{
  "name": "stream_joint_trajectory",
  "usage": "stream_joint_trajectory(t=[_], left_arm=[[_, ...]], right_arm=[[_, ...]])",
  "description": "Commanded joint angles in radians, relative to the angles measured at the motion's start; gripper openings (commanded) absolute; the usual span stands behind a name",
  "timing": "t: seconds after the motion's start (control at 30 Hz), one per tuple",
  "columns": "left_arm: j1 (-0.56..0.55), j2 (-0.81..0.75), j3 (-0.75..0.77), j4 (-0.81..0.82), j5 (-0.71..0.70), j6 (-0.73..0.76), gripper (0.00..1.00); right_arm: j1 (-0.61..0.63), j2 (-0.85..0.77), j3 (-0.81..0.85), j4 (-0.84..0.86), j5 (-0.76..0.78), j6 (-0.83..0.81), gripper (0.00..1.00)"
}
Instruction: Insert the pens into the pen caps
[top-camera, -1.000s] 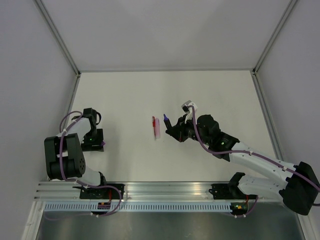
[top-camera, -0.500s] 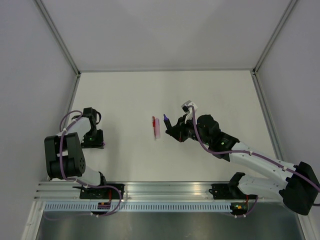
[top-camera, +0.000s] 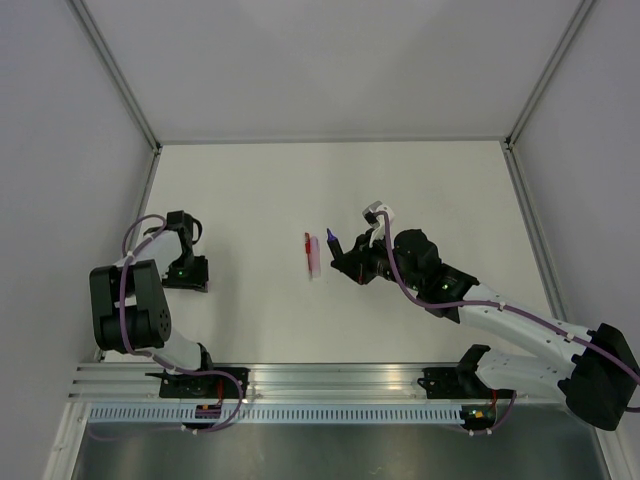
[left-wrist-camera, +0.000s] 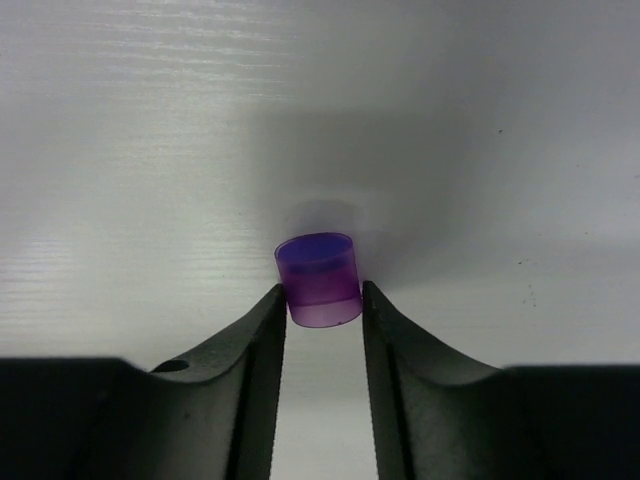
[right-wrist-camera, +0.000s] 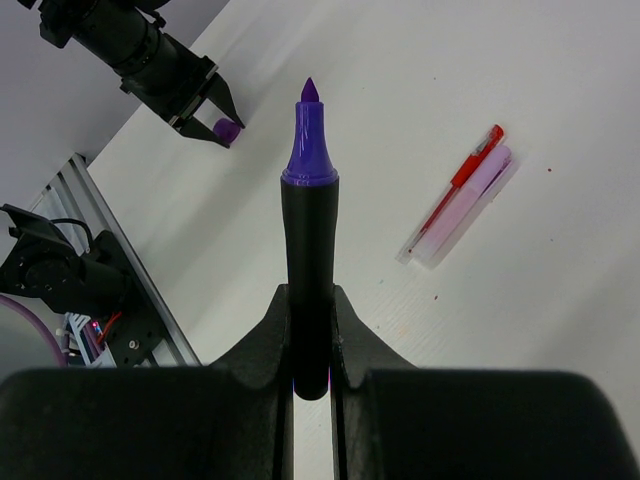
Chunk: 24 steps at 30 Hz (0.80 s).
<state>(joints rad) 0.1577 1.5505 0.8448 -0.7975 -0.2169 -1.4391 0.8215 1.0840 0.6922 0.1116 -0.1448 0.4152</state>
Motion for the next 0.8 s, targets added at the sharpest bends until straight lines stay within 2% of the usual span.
stream_joint_trajectory(t=[0.0,0.1,0.2,0.77], left_arm=[[0.008,0.051,0.01,0.049,-0.021,0.054,0.45],[0.008,0.053,0.022,0.024,-0.045,0.048,0.52],[0.009,0.051,0.022,0.02,-0.049,0.032,0.54],[0.032,0.075,0.0,0.009,-0.082,-0.015,0.54]], right_arm=[[-0.001,0.005,0.02,0.023,-0.024,-0.004,0.0],[-0.002,0.005,0.021,0.023,-0.026,-0.004,0.0],[-0.002,0.002,0.02,0.023,-0.027,-0.003,0.0],[-0.002,-0.001,0.02,0.02,-0.03,-0.004,0.0]])
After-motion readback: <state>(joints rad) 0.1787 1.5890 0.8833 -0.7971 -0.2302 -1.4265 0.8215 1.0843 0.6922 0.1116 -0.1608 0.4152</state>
